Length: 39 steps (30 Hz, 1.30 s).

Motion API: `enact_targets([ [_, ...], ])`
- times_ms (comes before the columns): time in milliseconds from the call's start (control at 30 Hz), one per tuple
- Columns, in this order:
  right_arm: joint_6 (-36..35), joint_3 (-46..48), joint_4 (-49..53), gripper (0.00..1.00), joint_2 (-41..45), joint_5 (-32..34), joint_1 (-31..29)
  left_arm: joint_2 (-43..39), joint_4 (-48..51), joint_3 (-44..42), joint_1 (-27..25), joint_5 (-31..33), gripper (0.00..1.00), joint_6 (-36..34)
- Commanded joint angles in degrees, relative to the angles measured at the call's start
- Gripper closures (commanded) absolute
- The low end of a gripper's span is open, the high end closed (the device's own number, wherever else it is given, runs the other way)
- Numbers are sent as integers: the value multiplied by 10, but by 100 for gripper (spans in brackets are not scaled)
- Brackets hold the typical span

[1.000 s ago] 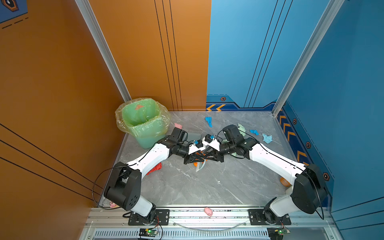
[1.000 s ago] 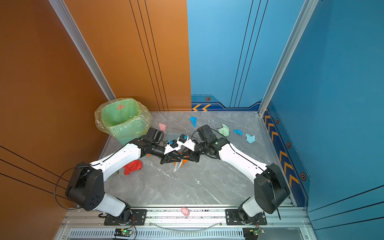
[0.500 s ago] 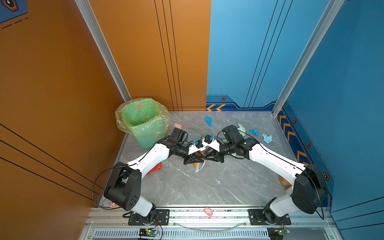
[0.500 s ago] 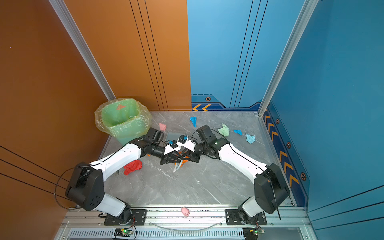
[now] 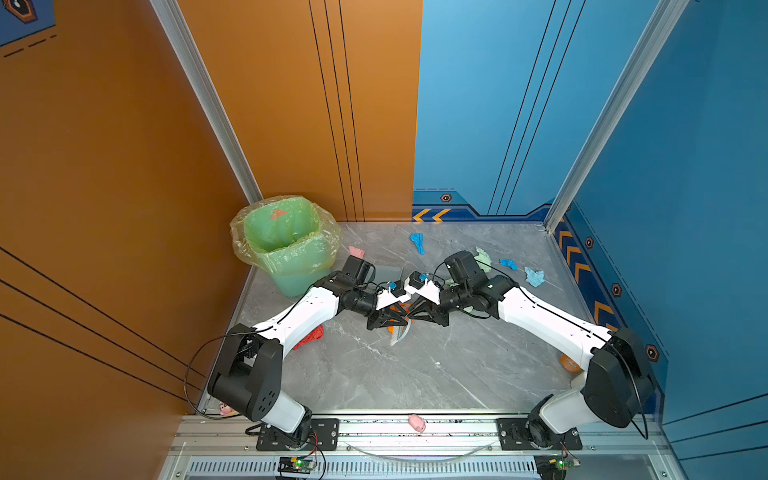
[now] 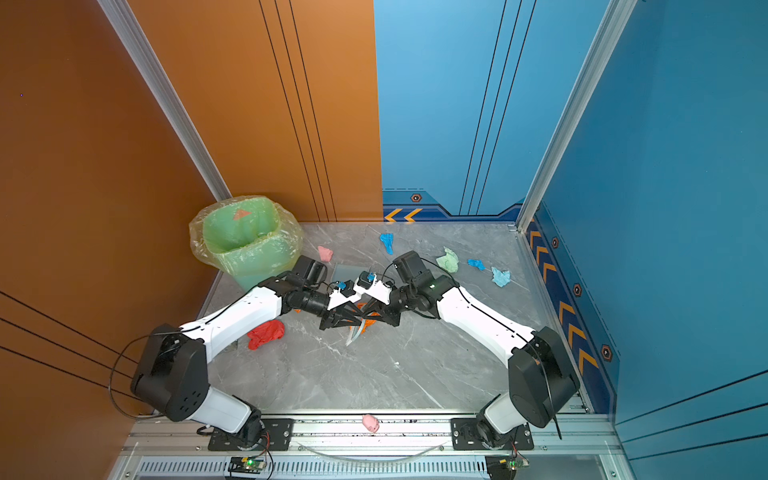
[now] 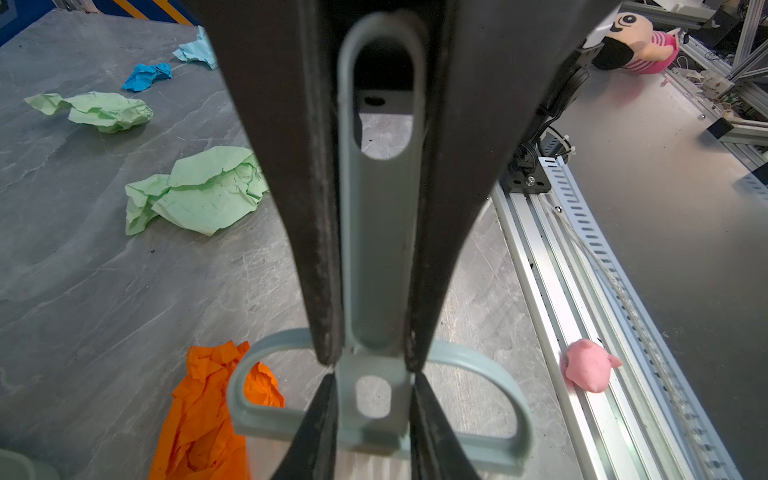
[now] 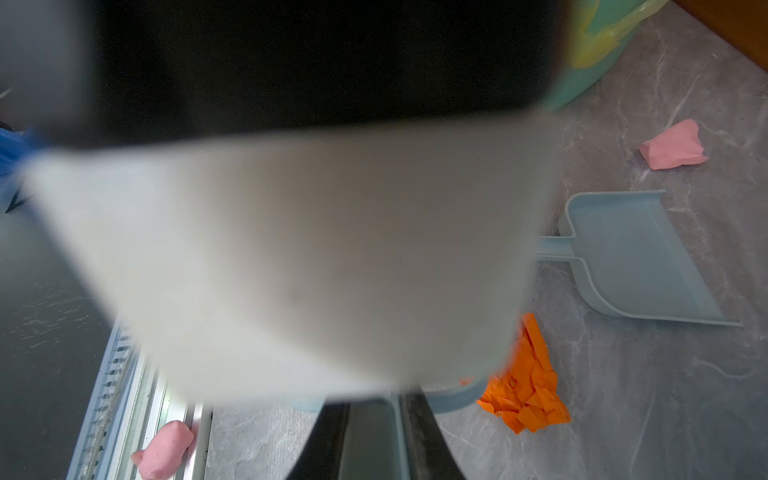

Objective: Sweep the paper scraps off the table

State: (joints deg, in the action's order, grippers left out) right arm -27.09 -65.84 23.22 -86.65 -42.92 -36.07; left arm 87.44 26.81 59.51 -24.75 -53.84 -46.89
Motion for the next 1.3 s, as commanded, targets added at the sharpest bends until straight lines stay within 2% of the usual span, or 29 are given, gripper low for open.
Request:
enact_targets([
  [0, -12, -10, 33, 81, -12, 13, -8, -9, 6, 7, 5, -19, 100, 2],
  [200, -14, -11, 37, 89, -14, 17, -9, -7, 6, 7, 5, -18, 100, 1],
  [333, -20, -20, 52, 100, -19, 14, -10, -5, 6, 9, 5, -16, 100, 0],
  [400, -22, -22, 54, 100, -21, 16, -10, -5, 6, 10, 6, -14, 100, 1],
  [500, -22, -21, 53, 100, -20, 13, -10, -5, 7, 9, 5, -9, 95, 1],
  [600, -19, -17, 47, 100, -17, 11, -10, -7, 6, 7, 6, -1, 80, 1],
  [667, -19, -17, 46, 100, -16, 11, -10, -9, 6, 6, 5, 5, 76, 2],
  [800, -16, -17, 46, 100, -14, 13, -10, -12, -4, 0, 5, 27, 55, 15],
  [833, -16, -17, 46, 100, -13, 14, -9, -15, -18, -1, 6, 37, 43, 26],
  [867, -16, -16, 46, 100, -13, 14, -9, -18, -31, -19, 6, 45, 1, 35],
  [1100, -14, -9, 44, 100, -2, 22, -4, -43, -111, -61, 23, 84, 2, 111],
  [1267, -8, 3, 41, 100, 25, 30, 12, -61, -126, -77, 28, 164, 2, 168],
])
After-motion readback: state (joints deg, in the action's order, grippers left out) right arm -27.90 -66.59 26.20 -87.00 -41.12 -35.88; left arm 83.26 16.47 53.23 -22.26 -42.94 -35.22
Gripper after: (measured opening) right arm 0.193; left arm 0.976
